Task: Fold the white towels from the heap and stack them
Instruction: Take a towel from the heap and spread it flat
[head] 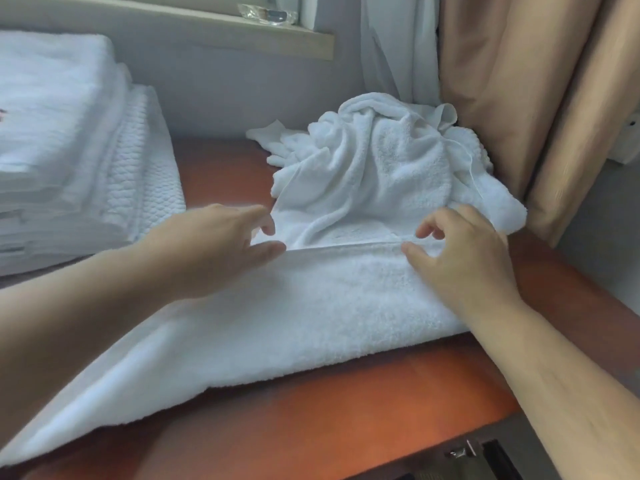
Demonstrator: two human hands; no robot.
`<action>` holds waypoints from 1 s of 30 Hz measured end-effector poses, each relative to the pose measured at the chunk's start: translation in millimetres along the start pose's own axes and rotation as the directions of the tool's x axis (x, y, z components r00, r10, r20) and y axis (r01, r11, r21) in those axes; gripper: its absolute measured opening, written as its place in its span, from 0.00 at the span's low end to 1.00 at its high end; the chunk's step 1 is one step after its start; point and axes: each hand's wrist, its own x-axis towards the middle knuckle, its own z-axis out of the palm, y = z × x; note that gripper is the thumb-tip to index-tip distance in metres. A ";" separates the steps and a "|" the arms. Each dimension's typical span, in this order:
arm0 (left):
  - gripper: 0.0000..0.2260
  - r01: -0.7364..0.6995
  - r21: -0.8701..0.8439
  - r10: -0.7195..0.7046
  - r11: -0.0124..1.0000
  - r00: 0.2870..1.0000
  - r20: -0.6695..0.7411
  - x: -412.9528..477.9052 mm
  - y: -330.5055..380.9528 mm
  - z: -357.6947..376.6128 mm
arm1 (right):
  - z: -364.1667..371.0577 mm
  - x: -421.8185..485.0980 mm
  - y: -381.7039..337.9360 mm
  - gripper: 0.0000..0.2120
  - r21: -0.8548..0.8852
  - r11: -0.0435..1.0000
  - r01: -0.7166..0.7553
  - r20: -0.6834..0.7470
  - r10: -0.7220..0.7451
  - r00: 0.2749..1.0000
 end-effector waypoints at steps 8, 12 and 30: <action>0.13 0.254 -0.092 -0.259 0.963 0.965 -0.050 -126.2 -82.5 -52.7 | 30.0 -47.6 -168.0 0.12 0.432 0.770 0.469 0.157 -0.577 0.802; 0.06 0.380 -0.143 -0.403 0.914 0.892 -0.204 -205.5 -125.1 -67.9 | 35.1 -75.7 -234.2 0.25 0.613 0.481 0.627 0.169 -0.854 0.491; 0.21 0.368 -0.683 -0.599 0.630 0.790 -0.127 -328.9 -180.1 -51.2 | 36.5 -128.2 -344.6 0.13 0.529 0.095 0.843 0.184 -0.983 -0.004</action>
